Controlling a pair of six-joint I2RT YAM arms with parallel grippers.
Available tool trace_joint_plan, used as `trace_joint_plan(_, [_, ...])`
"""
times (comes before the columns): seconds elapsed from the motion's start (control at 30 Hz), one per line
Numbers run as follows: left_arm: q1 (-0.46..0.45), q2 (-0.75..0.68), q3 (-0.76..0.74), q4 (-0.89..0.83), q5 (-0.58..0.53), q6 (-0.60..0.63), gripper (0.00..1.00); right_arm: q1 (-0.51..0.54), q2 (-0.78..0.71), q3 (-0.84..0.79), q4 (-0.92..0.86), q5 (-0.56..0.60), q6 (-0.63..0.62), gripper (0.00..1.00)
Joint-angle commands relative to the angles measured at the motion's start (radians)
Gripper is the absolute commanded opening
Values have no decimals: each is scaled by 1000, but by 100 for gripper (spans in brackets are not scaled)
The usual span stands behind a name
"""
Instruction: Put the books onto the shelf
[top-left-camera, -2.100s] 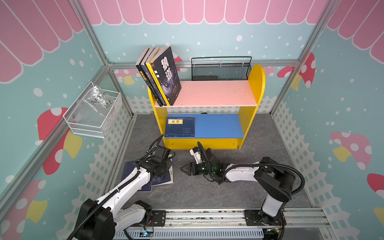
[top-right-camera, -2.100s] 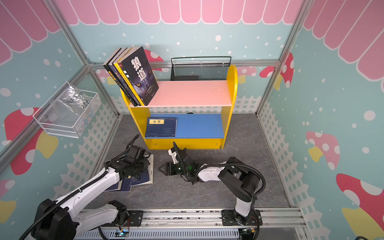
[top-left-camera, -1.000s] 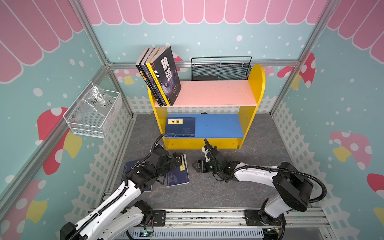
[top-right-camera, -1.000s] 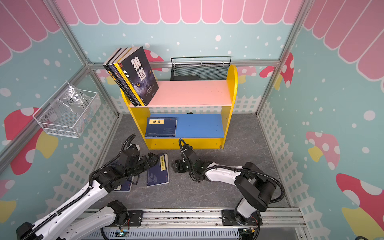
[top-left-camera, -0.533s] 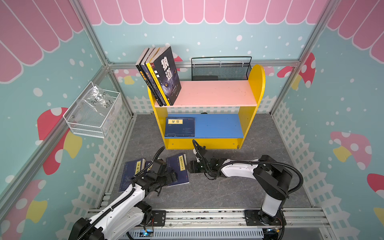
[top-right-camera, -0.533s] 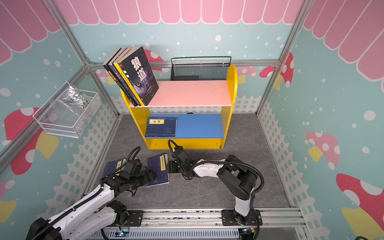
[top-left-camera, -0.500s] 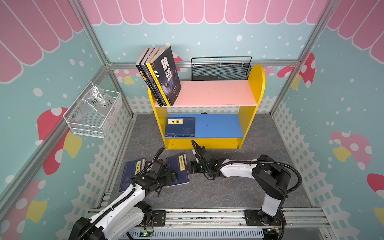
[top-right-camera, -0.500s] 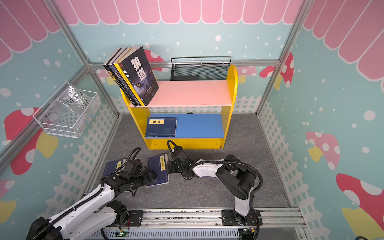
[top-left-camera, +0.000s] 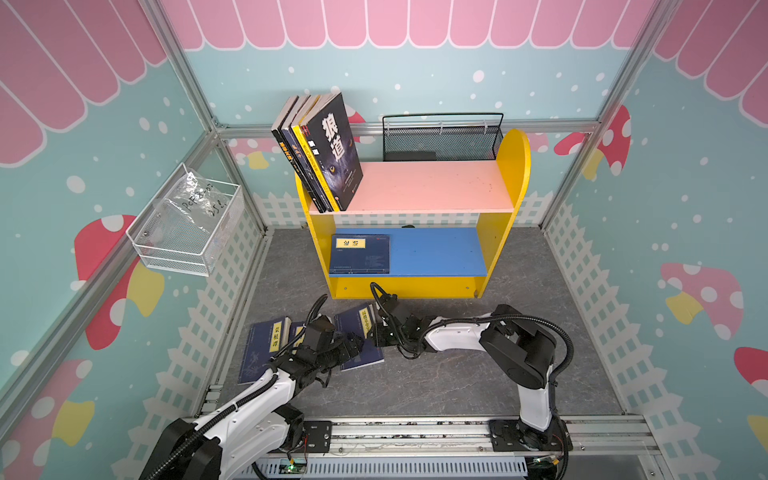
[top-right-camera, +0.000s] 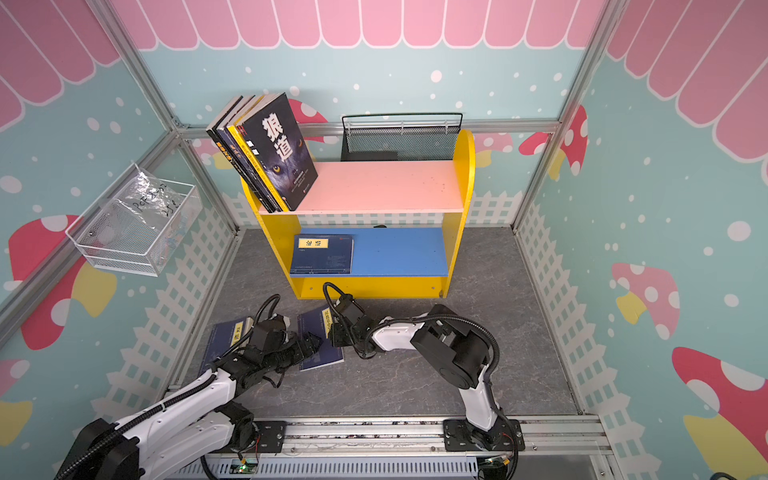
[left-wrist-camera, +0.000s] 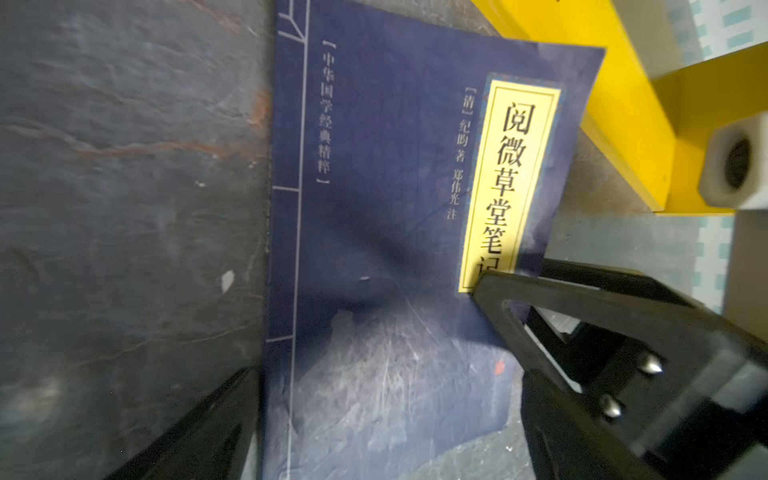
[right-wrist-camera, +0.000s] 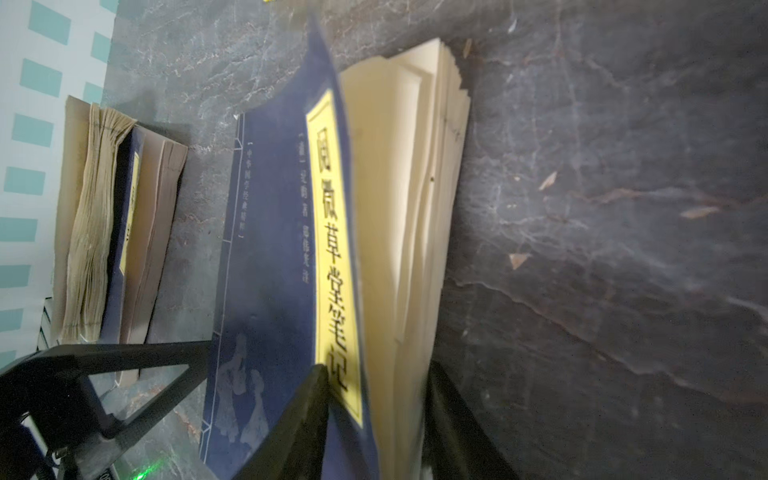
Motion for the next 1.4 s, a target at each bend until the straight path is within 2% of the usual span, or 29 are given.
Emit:
trace_joint_plan(0.0, [2,-62,-13,209,122,-98,97,11,73,-49,-115,-6,12,36])
trace_joint_plan(0.23, [30,-271,-21,212,158,-199,97,11,77,-98,-39,-69,4,34])
trace_joint_plan(0.4, [63,-277,-77,190,187,-223,94,7,75,-106,44,-165,-21,34])
trace_joint_plan(0.5, [66,-255,-71,140,168,-206,92,-1,72,-118,84,-205,-17,34])
trace_joint_plan(0.63, [67,-240,23,-108,94,-102,88,-13,71,-123,92,-207,-13,34])
trace_joint_plan(0.8, [74,-238,147,-445,-201,23,99,-18,48,-122,63,-154,-4,37])
trace_joint_plan(0.97, [118,-96,93,-349,-193,37,99,-15,53,-80,26,-123,-23,37])
trace_joint_plan(1.13, [134,-8,100,-286,-252,96,99,-11,73,-43,-25,-82,-38,40])
trace_joint_plan(1.27, [138,57,108,-247,-209,103,99,-10,105,-13,-98,-26,-44,37])
trace_joint_plan(1.37, [138,113,90,-178,-139,83,98,-10,124,-9,-103,-31,-46,35])
